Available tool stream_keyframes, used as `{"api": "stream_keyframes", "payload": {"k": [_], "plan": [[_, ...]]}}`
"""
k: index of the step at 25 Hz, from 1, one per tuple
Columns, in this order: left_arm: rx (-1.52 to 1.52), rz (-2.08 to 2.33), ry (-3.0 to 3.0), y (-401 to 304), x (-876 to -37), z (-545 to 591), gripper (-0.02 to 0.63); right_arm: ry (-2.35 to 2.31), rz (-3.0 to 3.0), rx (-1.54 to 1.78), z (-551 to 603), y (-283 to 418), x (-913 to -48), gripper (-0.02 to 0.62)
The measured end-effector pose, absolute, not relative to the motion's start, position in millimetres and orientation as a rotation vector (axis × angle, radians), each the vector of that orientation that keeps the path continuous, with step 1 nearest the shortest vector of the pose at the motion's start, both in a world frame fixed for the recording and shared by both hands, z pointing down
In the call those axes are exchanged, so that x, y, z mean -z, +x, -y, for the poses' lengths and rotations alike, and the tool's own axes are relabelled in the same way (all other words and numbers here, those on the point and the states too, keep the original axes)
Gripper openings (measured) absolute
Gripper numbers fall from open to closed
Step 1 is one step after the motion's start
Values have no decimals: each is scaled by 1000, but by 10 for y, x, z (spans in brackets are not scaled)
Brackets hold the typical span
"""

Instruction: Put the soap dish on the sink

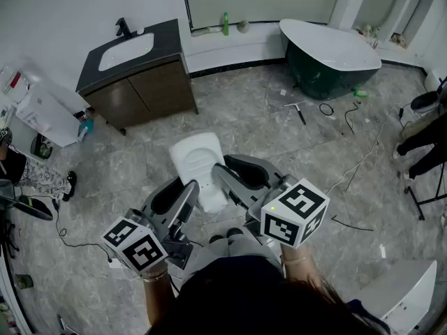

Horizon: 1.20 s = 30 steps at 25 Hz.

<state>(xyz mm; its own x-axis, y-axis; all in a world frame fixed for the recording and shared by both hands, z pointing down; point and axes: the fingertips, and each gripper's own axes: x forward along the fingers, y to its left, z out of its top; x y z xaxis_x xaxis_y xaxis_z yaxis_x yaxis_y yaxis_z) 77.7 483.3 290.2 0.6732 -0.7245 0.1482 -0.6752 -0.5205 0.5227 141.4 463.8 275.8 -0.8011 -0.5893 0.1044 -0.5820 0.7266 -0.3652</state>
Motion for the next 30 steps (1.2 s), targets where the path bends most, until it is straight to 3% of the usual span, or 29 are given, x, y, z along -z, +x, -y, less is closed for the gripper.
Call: {"api": "stream_keyframes", "payload": {"k": [30], "plan": [[223,1142,2203,605,-3149,-4511,123,-944,-2950,663,-4302,1263,-3010,89]]}}
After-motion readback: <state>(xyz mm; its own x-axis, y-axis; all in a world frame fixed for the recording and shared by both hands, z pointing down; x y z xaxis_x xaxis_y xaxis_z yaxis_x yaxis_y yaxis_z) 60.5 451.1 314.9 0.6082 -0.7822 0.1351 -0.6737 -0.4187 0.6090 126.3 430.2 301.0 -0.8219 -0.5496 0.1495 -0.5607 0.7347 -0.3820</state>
